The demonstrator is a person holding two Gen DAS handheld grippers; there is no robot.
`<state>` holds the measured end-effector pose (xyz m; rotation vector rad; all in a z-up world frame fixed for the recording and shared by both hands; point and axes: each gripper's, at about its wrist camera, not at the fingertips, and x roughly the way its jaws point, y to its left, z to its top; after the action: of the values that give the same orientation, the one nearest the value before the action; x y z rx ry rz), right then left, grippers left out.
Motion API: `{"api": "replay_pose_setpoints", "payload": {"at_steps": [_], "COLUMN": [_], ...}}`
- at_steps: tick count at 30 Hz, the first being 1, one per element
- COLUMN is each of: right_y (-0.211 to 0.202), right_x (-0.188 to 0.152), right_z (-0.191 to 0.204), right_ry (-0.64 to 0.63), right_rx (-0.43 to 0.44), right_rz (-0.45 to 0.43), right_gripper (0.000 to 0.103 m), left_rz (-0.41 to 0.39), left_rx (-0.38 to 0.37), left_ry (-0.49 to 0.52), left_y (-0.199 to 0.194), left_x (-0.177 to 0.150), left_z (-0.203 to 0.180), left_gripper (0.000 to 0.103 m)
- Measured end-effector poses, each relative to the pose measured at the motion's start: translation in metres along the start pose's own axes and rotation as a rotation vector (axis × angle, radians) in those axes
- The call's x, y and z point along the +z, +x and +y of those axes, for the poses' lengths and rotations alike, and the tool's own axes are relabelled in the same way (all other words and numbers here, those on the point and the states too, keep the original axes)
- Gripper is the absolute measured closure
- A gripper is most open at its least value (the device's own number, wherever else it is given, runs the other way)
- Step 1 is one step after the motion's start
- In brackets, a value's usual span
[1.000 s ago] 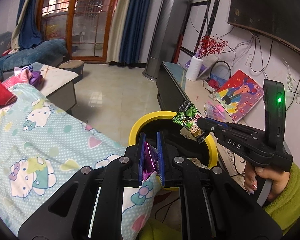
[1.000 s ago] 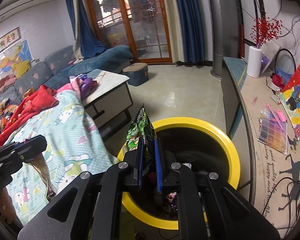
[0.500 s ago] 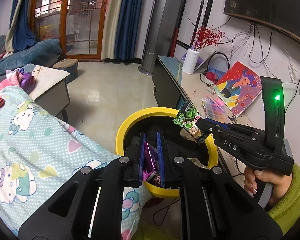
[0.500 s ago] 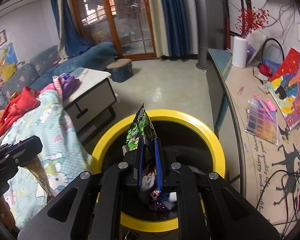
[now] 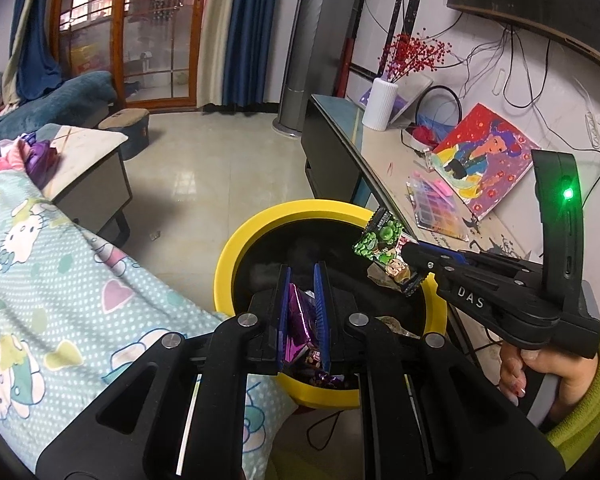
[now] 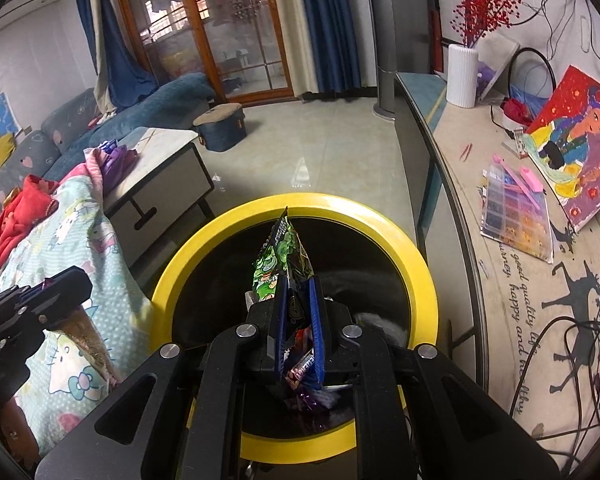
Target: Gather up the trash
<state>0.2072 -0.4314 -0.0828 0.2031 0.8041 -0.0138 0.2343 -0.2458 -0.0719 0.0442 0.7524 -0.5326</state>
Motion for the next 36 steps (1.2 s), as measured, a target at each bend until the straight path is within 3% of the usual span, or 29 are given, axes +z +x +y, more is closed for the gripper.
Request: {"api": "replay_pose_setpoints", "payload": {"at_steps": [13,20,23,25,31,32,34,36], "right_y": [0.013,0.012,0.008,0.004,-0.016,-0.019,-0.027,-0.033], "right_x": [-0.005,-0.005,-0.005,-0.006,-0.008,-0.008,-0.008,-0.009], "right_z": [-0.016,-0.020,-0.021,-0.020,-0.012,-0.009,0.000,0.009], "right_ry": [0.060,0.069,0.064,0.061,0.038,0.032,0.008,-0.017], "right_rx": [-0.012,-0.020,-0.024,-0.031,-0.045,-0.045,-0.044,-0.042], "right_rz": [0.040,0.032,0.024,0.015,-0.014,-0.017,-0.030,-0.042], "right_gripper": [0.086,0.073,0.063,0.055,0.038,0.036,0.022,0.020], "left_rz": [0.026,0.039,0.030,0.023,0.002,-0.007,-0.020,-0.036], "left_rx": [-0.009,-0.009,-0.003,0.003,0.026,0.037,0.048,0.066], "left_ry": [0.003,-0.019,-0.032,-0.040,-0.069,-0.073,-0.087,-0.096], "left_y": [0.030,0.034,0.029,0.025,0.003,-0.001,-0.012,-0.025], "left_x": [0.007,0.008,0.009,0.010,0.009,0.008,0.006,0.003], "left_z": [0.002,0.008,0.012,0.015,0.026,0.028,0.033,0.039], "left_gripper": [0.095,0.075,0.053,0.048,0.015,0.012,0.011,0.011]}}
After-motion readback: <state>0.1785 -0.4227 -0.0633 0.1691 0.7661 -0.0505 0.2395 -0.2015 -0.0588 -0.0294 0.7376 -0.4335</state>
